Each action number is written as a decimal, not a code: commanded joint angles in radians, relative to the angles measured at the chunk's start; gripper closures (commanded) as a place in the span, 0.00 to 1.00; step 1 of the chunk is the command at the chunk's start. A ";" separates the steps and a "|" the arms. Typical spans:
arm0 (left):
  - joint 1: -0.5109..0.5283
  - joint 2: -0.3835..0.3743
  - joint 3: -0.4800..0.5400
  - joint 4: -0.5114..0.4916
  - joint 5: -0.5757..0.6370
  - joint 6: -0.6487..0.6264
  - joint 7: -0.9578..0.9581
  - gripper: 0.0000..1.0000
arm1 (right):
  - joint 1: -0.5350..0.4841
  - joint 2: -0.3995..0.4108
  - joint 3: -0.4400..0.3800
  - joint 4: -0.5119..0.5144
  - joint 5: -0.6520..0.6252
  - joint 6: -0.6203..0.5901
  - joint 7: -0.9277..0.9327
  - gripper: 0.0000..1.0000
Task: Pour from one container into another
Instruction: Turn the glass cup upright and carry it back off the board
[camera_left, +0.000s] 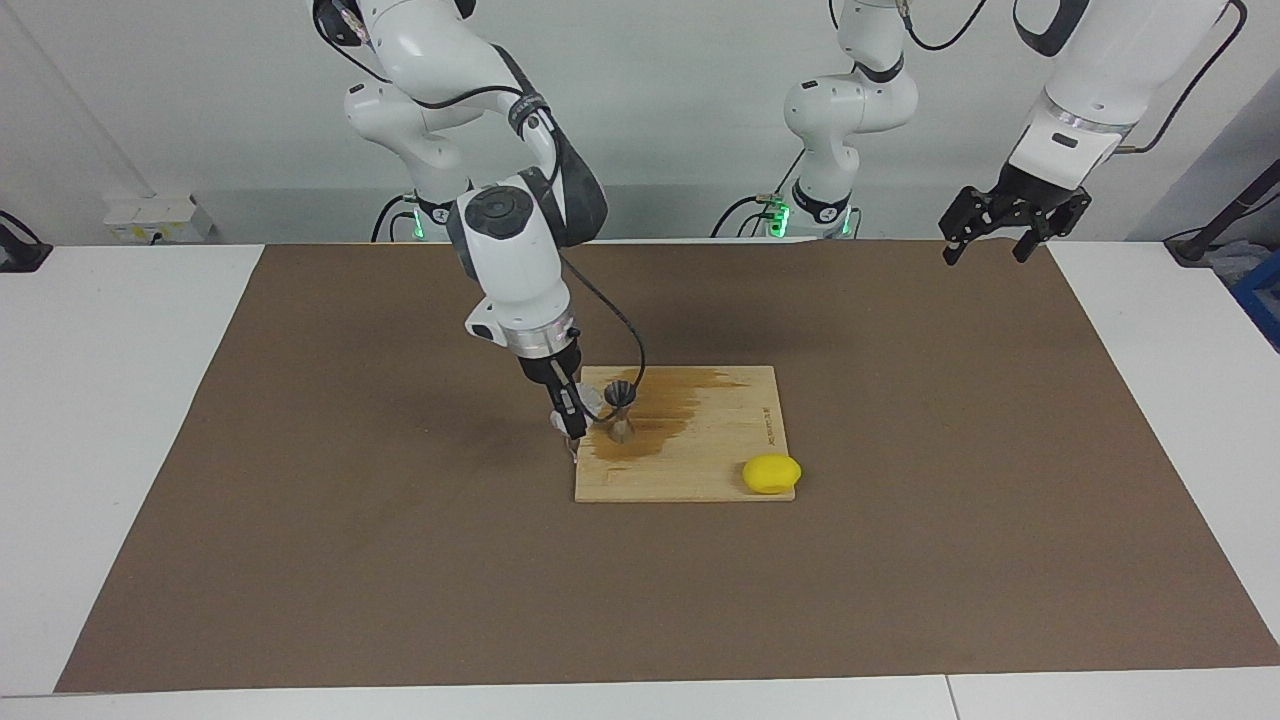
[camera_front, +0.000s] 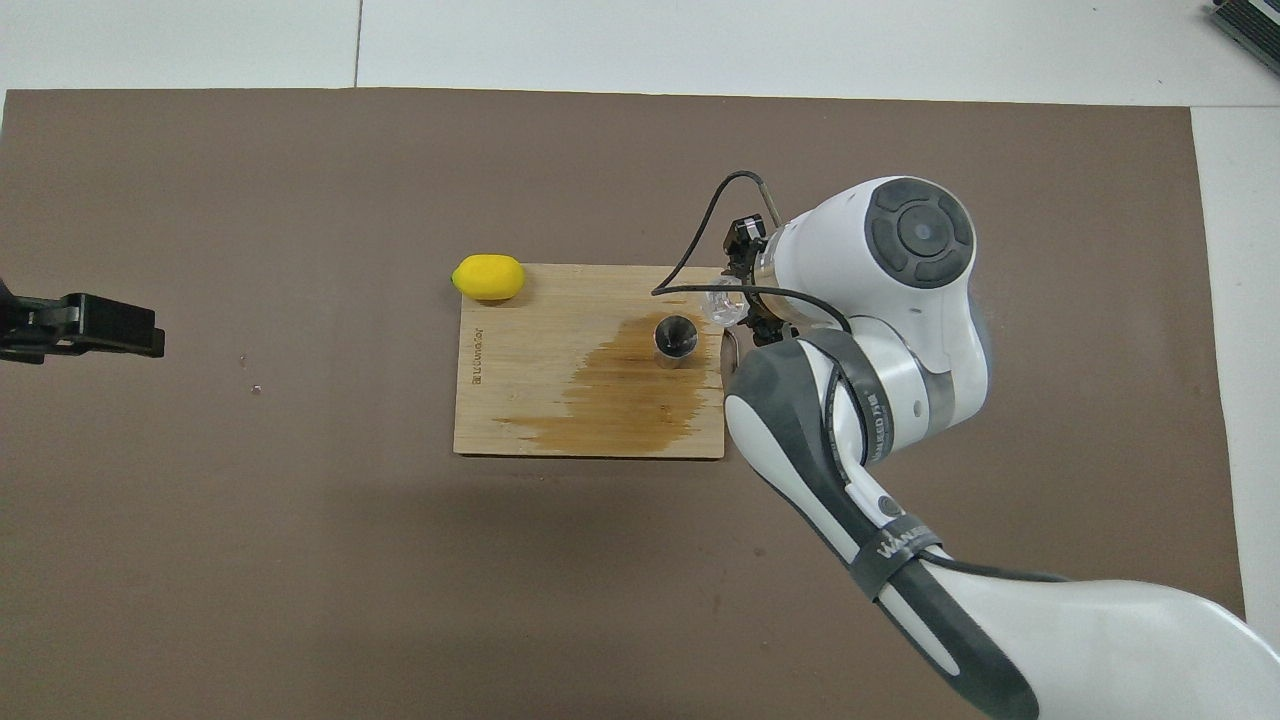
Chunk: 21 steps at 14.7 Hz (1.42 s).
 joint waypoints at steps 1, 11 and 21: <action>0.000 -0.031 0.004 -0.033 -0.012 0.004 -0.007 0.00 | -0.065 -0.011 0.009 -0.009 0.137 -0.021 -0.047 1.00; 0.000 -0.031 0.004 -0.033 -0.012 0.004 -0.007 0.00 | -0.347 -0.106 0.008 -0.271 0.547 -0.099 -0.438 1.00; 0.002 -0.031 0.004 -0.033 -0.012 0.004 -0.007 0.00 | -0.577 -0.053 0.008 -0.379 0.614 -0.168 -0.845 1.00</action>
